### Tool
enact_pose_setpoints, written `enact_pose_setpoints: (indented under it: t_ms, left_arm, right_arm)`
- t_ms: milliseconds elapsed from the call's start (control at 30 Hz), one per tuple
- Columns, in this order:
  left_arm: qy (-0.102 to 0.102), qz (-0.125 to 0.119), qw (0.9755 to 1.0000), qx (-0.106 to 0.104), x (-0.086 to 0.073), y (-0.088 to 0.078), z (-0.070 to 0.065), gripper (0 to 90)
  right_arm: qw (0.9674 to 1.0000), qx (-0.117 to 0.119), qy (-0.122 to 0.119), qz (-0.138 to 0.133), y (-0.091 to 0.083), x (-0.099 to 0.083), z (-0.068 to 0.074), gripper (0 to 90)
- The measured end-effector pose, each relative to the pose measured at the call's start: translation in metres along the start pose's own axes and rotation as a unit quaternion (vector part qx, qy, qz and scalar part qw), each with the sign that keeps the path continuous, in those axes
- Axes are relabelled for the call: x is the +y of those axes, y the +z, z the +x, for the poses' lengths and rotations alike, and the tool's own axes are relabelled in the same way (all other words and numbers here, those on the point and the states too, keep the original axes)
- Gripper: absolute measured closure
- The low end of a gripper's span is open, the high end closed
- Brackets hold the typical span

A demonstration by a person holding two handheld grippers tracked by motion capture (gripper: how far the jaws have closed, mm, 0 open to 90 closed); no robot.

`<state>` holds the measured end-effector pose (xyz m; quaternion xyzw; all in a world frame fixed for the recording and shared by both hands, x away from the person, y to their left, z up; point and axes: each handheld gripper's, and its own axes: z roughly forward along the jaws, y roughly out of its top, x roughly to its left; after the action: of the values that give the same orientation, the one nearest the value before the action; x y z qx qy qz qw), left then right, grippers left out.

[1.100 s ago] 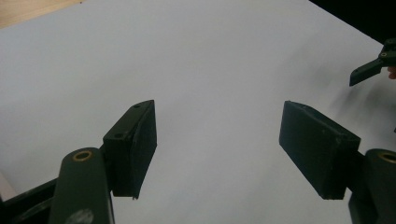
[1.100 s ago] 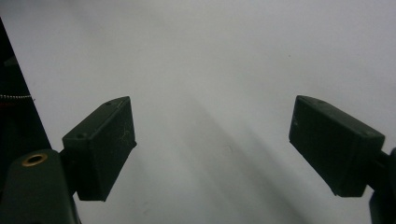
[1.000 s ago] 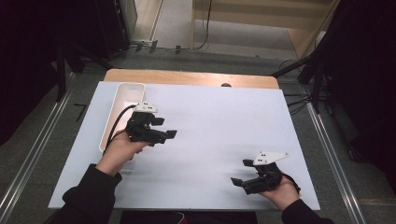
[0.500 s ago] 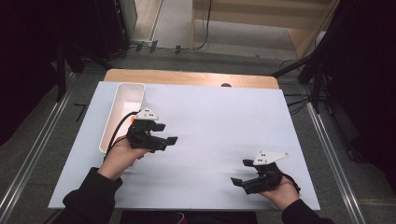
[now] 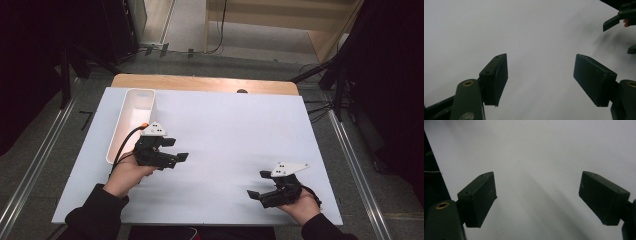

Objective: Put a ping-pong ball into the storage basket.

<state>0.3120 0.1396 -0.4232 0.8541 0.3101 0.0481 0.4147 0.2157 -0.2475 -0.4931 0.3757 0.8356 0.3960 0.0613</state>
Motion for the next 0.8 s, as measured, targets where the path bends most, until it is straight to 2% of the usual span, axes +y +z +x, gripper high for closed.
enact_pose_setpoints:
  t_ms: [467, 800]
  left_arm:
    - [0.006, 0.006, 1.0, 0.001, -0.012, 0.002, -0.001, 28.0]
    - [0.021, 0.008, 0.9997, -0.004, -0.019, 0.003, -0.004, 28.0]
  right_arm:
    - [1.0, 0.0, -0.001, -0.001, 0.0, 0.0, 0.0, 13.1]
    - [1.0, -0.001, 0.0, 0.0, 0.0, 0.0, 0.0, 13.1]
